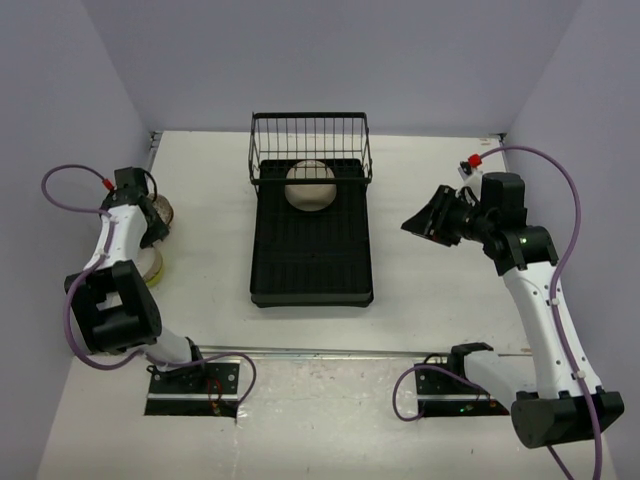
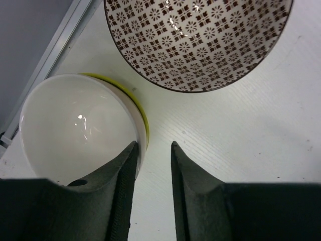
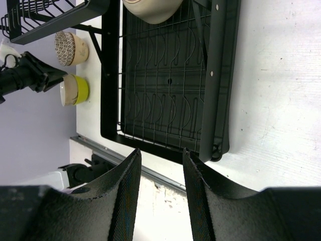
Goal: Unload the bowls from the dish rack
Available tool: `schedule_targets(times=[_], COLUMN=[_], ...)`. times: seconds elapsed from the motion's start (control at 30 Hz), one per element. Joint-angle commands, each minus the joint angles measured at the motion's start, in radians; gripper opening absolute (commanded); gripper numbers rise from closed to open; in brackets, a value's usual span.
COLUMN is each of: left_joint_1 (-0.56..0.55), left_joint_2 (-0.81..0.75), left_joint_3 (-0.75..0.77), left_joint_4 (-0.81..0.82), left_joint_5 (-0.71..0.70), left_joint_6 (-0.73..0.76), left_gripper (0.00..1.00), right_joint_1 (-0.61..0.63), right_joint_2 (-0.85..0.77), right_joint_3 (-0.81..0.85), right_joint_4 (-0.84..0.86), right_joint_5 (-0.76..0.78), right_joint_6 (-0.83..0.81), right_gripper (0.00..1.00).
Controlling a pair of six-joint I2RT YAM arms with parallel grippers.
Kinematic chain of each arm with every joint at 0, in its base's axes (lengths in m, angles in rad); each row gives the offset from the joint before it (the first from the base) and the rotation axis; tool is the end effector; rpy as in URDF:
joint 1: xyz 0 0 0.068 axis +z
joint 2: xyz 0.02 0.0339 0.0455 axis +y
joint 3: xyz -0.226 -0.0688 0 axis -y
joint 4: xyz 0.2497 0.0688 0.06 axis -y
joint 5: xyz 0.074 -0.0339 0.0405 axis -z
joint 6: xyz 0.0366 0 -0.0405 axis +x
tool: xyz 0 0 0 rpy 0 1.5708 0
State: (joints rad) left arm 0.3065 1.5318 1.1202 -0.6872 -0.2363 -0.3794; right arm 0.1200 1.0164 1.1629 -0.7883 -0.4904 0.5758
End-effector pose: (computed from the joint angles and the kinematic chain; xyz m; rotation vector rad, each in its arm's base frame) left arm 0.2967 0.1029 0.1968 -0.9615 2.4681 0.2909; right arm 0.2208 0.0440 0.3378 0.2349 2.2690 0.9191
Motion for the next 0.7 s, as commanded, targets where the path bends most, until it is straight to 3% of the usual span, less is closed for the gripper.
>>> schedule_targets(times=[0.0,0.4,0.67], left_joint_1=[0.006,0.006,0.005], left_joint_2=[-0.064,-0.134,-0.171], left_joint_3=[0.064,0.104,0.106], left_joint_4=[-0.012,-0.037,-0.035], left_joint_5=[0.081,0.253,0.371], left_joint_6=[-0.024,-0.102,-0.148], left_gripper=[0.34,0.46,0.50], right_joint_1=[0.004,0.004,0.004], right_joint_2=[0.008,0.008,0.001], right_joint_3=[0.044,0.031,0.018], right_joint_4=[0.020,0.015,0.004], right_joint_5=[-0.019,-0.033,-0.048], right_joint_6=[-0.007,-0.025,-0.053], right_gripper=[0.40,0.42,0.49])
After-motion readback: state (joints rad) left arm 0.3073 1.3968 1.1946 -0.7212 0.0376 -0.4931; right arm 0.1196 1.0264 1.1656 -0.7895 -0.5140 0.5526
